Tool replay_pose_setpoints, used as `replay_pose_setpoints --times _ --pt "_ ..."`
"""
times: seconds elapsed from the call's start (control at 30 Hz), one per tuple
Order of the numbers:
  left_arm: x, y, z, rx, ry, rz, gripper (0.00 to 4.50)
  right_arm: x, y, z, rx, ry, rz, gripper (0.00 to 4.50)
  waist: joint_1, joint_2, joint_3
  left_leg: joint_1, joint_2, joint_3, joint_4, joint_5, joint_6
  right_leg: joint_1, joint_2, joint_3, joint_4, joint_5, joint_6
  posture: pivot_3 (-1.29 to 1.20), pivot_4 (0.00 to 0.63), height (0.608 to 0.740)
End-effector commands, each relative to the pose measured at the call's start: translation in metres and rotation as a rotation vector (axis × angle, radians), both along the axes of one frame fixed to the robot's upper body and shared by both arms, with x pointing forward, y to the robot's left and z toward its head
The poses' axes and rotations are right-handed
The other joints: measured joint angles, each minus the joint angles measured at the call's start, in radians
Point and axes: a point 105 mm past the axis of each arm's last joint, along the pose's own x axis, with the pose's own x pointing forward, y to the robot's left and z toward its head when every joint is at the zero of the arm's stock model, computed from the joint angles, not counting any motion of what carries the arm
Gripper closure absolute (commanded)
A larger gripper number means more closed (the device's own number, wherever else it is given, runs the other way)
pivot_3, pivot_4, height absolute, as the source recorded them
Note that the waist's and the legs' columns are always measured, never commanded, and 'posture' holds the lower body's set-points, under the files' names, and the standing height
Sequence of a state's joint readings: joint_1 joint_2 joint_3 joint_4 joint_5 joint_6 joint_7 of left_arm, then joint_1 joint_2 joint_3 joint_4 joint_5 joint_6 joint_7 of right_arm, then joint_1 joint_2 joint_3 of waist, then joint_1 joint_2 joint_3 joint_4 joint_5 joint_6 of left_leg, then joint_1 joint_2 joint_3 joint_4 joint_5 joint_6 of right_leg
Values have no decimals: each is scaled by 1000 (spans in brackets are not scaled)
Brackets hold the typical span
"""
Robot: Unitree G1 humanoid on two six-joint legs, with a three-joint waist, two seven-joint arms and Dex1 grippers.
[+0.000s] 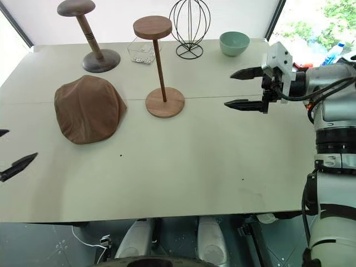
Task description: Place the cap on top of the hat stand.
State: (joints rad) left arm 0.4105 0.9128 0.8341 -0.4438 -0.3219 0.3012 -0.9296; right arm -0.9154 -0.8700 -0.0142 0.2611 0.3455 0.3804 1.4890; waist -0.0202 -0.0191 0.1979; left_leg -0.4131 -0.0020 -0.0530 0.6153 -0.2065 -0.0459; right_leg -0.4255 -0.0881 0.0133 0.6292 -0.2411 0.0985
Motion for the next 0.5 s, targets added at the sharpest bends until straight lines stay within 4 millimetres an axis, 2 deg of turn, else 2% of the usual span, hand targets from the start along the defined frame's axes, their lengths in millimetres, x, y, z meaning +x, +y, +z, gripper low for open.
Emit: replay_pose_setpoints --times 0.03,0.17,0.27,0.37,0.5 --pt "7 -11 -1 176 -43 -52 30 -30 19 26 24 18 103 0 1 0 0 0 0 0 0 0 0 0 0 0 0 0 0 0 150 740" --pt "15 -7 -26 314 -36 -43 30 -54 40 33 68 116 168 0 2 0 0 1 0 1 0 0 0 0 0 1 0 0 0 0 150 740" --pt "23 -4 -39 406 -56 -31 30 -65 48 33 77 161 176 0 3 0 -1 2 1 1 0 0 0 0 0 2 1 0 0 0 150 740" --pt "39 2 -46 462 -113 34 30 -69 52 31 94 201 149 0 10 -1 -1 1 1 2 0 0 0 0 0 2 1 0 0 0 150 740" --pt "63 -9 -56 459 -198 38 30 -72 59 31 140 234 134 0 9 -1 -1 1 0 2 1 0 0 1 -1 2 1 0 0 0 150 740"
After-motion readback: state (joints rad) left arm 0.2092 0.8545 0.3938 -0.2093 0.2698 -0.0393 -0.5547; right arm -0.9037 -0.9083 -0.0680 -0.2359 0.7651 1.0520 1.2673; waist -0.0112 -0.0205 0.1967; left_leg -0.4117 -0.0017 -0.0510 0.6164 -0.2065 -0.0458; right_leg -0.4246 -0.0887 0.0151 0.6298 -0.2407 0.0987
